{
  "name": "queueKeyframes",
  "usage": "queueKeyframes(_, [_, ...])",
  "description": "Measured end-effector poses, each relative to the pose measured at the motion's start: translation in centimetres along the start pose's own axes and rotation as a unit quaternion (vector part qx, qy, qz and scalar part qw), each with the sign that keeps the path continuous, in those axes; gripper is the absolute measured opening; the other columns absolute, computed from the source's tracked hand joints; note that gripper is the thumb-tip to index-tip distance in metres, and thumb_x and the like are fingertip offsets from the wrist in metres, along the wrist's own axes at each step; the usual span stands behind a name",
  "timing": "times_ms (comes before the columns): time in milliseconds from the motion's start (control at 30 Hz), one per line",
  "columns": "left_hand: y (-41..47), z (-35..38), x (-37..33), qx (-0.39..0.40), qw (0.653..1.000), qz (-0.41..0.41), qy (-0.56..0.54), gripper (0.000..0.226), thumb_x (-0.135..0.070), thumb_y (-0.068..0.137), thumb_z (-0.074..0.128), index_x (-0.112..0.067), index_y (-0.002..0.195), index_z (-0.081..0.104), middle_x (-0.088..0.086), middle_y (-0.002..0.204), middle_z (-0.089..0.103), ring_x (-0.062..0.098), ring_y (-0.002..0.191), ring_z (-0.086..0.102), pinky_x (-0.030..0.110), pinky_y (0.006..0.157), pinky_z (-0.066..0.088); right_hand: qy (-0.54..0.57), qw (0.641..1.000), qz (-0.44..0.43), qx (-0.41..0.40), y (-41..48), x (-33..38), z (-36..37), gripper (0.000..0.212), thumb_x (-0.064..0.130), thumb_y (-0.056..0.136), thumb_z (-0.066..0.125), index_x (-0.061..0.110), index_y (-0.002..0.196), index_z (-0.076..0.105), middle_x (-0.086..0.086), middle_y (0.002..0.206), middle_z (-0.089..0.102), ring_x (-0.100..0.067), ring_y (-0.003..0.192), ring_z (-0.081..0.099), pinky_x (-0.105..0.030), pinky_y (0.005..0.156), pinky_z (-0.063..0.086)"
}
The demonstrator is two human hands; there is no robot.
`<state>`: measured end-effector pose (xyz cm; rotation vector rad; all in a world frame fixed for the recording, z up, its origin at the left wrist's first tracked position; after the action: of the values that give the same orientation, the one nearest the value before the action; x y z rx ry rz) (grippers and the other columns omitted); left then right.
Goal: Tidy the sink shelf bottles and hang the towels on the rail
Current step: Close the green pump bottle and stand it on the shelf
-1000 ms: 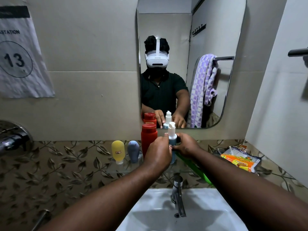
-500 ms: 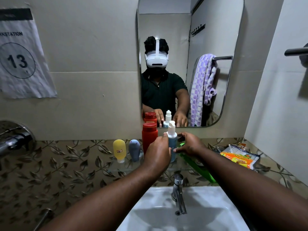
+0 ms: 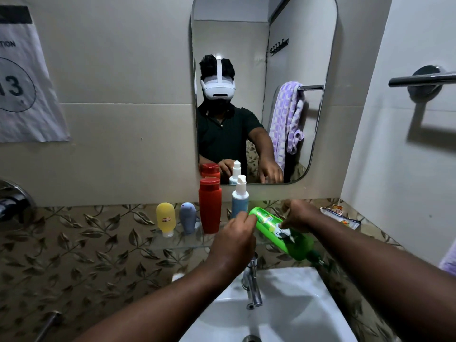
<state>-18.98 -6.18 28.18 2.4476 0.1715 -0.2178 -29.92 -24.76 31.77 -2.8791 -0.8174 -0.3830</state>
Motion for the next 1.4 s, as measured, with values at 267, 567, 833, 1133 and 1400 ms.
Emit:
queueKeyframes(267, [-1.6,5.1,-1.5,0.101,0.995,0.006,-0.024,0.044,-0.009,0.089,0.053,-0.017,0.132,0.049,0.009,0.121,0.056,0.029,0.103,0.055,0.042,0.078,0.05,-0.006,0.998,0.031,0.058,-0.5,-1.5,2.1,0.079,0.051,0.067,0.09,0.015,0.13,0.057,-0.011,0.129,0.065,-0.028,0.11,0.062,-0.032,0.088,0.053])
queueKeyframes(567, [-0.7,7.3,-2.4,0.133,0.99,-0.025,-0.037,0.044,-0.009,0.088,0.054,-0.019,0.13,0.047,0.008,0.117,0.053,0.032,0.099,0.056,0.042,0.072,0.046,0.109,0.989,0.038,0.088,-0.6,-2.4,2.9,0.08,0.04,0.07,0.091,0.008,0.134,0.055,-0.014,0.131,0.064,-0.027,0.109,0.062,-0.034,0.093,0.053])
queueKeyframes(833, [0.4,7.5,-2.5,0.123,0.99,-0.014,-0.067,0.046,-0.007,0.09,0.058,-0.022,0.131,0.046,0.006,0.125,0.055,0.029,0.104,0.058,0.046,0.081,0.052,0.058,0.992,0.023,0.107,-1.1,-2.5,2.0,0.055,0.033,0.065,0.095,0.013,0.109,0.069,-0.01,0.11,0.073,-0.026,0.099,0.068,-0.031,0.085,0.056])
queueKeyframes(1133, [4.2,6.0,-3.6,0.035,0.998,-0.024,-0.055,0.046,-0.024,0.091,0.065,-0.027,0.132,0.043,-0.002,0.125,0.051,0.018,0.107,0.046,0.034,0.082,0.048,-0.178,0.983,-0.036,0.019,-2.4,-0.3,-2.9,0.032,0.022,0.083,0.073,0.021,0.115,0.067,-0.01,0.117,0.069,-0.029,0.102,0.064,-0.03,0.076,0.044])
queueKeyframes(1400, [6.5,6.4,-3.6,0.069,0.987,-0.068,-0.131,0.031,-0.03,0.085,0.066,-0.036,0.114,0.057,-0.008,0.116,0.071,0.022,0.108,0.064,0.04,0.084,0.055,-0.338,0.931,-0.124,-0.066,-3.3,2.3,-4.3,0.027,0.025,0.097,0.053,0.019,0.119,0.067,-0.01,0.127,0.068,-0.029,0.123,0.061,-0.044,0.109,0.031])
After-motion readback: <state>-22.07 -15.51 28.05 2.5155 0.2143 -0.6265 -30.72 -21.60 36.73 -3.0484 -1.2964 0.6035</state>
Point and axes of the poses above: each hand's wrist, its own y-axis towards the middle knuckle, its own z-axis out of the palm, x = y × z, the point moved 2 cm from there along y, towards the middle knuckle
